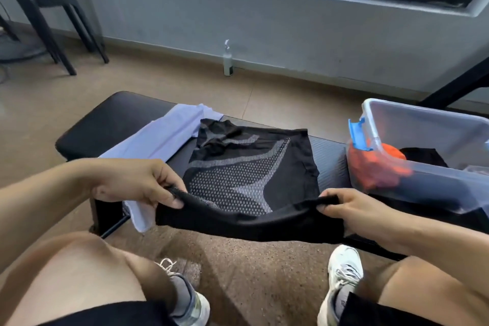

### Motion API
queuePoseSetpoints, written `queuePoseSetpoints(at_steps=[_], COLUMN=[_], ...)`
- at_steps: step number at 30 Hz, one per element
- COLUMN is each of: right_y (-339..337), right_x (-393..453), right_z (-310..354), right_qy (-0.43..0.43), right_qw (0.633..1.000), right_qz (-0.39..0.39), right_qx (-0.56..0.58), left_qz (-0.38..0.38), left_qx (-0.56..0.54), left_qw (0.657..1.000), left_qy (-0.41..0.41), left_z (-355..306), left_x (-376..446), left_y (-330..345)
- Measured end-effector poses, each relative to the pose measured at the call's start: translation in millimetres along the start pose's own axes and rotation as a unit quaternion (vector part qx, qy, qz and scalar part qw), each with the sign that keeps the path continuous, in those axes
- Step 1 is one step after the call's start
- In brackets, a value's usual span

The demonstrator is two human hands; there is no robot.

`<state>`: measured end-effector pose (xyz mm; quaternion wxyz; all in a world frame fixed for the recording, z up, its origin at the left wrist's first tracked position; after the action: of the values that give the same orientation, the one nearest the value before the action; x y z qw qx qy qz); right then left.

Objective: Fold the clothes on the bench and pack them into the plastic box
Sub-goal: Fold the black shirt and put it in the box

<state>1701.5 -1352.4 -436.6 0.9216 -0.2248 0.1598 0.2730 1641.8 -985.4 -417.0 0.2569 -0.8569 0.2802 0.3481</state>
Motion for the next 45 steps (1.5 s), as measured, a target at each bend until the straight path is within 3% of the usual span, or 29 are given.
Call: queuePoseSetpoints(at_steps=[2, 4, 7, 10, 17, 21, 29, 35, 40, 43, 45], right_y=[-2, -8, -26, -42, -50, -50, -47, -50, -41, -39, -39], right_x=[3, 13, 43, 78, 139, 151, 169, 166, 151, 139, 131], right_z=[11, 25, 44, 56, 37, 21, 23, 19, 29, 42, 49], right_qy=[-0.003, -0.022, -0.081, -0.114, -0.041, -0.02, 0.032, 0.053, -0.001, -0.046, -0.073], right_qw=[1.0, 0.998, 0.986, 0.965, 0.946, 0.94, 0.949, 0.964, 0.983, 0.972, 0.961], right_qz=[-0.003, -0.036, -0.145, -0.235, -0.308, -0.324, -0.233, -0.187, -0.181, -0.222, -0.256], right_qx=[0.008, 0.039, 0.017, -0.029, -0.089, -0.103, -0.209, -0.184, -0.013, 0.064, 0.081], left_qz=[-0.015, -0.086, -0.237, -0.322, -0.435, -0.495, -0.496, -0.456, -0.516, -0.548, -0.585], left_qx=[-0.035, -0.056, -0.101, -0.161, -0.186, -0.136, 0.083, -0.028, -0.027, -0.121, -0.114], left_qw=[0.999, 0.995, 0.965, 0.93, 0.879, 0.858, 0.861, 0.888, 0.856, 0.825, 0.798], left_qy=[-0.005, 0.013, 0.053, 0.069, 0.047, 0.031, -0.079, -0.057, 0.035, 0.066, 0.087], left_z=[1, -7, -25, -38, -34, -25, -38, -33, -47, -54, -60], left_x=[4, 10, 19, 38, 103, 123, 128, 138, 133, 130, 122], left_y=[-10, -28, -64, -94, -112, -118, -116, -111, -106, -104, -102])
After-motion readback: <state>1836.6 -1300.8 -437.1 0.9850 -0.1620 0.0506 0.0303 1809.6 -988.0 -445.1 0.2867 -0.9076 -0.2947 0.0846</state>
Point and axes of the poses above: each hand's wrist, its own x-axis towards the middle knuckle, its own y-axis out of the palm, z = x × y, the point moved 5 cm from there along x, towards the middle knuckle, and after that the axes turned 8 degrees about -y, right-handed, at the moved point
